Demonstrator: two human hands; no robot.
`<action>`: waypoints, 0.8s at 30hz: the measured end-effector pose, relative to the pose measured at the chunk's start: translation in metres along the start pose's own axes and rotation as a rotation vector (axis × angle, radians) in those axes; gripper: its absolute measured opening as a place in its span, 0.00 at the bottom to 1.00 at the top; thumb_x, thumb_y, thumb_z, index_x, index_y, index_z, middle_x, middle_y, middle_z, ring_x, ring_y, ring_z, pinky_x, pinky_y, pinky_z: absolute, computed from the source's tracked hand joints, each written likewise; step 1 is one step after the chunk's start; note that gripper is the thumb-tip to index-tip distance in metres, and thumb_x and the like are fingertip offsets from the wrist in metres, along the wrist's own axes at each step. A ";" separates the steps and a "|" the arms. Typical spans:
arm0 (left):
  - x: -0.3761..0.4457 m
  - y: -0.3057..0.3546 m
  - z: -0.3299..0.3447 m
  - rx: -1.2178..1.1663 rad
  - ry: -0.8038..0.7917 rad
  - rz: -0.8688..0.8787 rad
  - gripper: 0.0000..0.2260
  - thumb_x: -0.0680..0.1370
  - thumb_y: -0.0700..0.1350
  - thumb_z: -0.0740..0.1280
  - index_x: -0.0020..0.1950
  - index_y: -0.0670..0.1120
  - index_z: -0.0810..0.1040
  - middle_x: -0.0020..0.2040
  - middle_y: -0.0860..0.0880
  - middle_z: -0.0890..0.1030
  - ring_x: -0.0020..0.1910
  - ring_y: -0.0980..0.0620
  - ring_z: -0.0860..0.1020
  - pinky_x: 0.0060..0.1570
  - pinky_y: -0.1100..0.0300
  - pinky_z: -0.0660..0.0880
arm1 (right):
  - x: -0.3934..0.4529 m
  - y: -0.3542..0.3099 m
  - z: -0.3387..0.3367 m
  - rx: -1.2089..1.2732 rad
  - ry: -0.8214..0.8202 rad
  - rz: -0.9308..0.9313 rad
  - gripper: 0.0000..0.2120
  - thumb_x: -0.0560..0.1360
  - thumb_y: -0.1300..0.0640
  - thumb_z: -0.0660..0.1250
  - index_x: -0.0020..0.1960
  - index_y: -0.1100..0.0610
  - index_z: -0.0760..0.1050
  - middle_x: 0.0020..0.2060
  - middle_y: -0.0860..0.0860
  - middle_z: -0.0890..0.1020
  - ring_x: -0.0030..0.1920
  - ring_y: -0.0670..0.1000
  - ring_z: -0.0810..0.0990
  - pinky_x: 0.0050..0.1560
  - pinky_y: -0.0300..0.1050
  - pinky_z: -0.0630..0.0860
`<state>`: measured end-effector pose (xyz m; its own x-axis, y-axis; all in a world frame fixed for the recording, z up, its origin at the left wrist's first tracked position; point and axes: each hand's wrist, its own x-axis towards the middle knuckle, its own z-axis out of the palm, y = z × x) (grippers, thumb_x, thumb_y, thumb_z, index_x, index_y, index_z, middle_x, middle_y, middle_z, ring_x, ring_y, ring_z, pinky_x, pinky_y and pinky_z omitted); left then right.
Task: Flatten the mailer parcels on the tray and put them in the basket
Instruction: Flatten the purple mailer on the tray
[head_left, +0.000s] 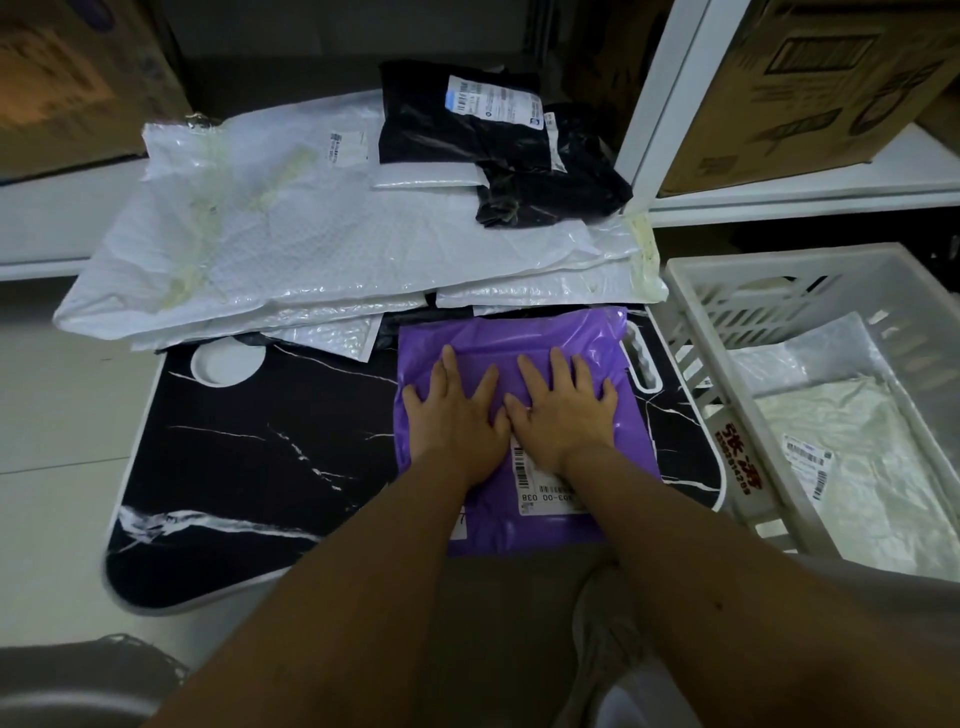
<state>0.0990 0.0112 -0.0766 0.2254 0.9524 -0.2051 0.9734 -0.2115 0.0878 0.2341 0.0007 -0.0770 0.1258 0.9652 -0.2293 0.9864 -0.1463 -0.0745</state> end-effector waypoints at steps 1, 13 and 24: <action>0.002 -0.001 -0.002 0.024 0.026 0.002 0.30 0.79 0.63 0.46 0.78 0.53 0.46 0.78 0.41 0.46 0.76 0.43 0.52 0.70 0.39 0.53 | 0.002 0.000 -0.003 -0.011 0.039 0.011 0.29 0.79 0.35 0.46 0.77 0.42 0.50 0.77 0.51 0.55 0.76 0.56 0.51 0.71 0.64 0.50; 0.026 -0.003 -0.002 -0.019 -0.021 0.016 0.26 0.80 0.63 0.44 0.77 0.62 0.43 0.78 0.49 0.37 0.74 0.33 0.36 0.69 0.31 0.40 | 0.028 0.000 0.000 -0.028 -0.009 -0.001 0.27 0.78 0.34 0.40 0.76 0.35 0.42 0.78 0.50 0.42 0.76 0.64 0.36 0.70 0.73 0.40; 0.031 -0.006 -0.003 -0.016 -0.053 -0.041 0.35 0.78 0.65 0.46 0.78 0.47 0.41 0.79 0.46 0.40 0.76 0.37 0.39 0.74 0.42 0.42 | 0.031 -0.001 -0.003 0.006 -0.037 0.134 0.41 0.75 0.29 0.43 0.79 0.52 0.40 0.77 0.61 0.41 0.77 0.60 0.39 0.73 0.65 0.40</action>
<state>0.0998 0.0427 -0.0804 0.1874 0.9471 -0.2604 0.9813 -0.1685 0.0936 0.2369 0.0312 -0.0813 0.2529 0.9282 -0.2728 0.9602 -0.2753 -0.0466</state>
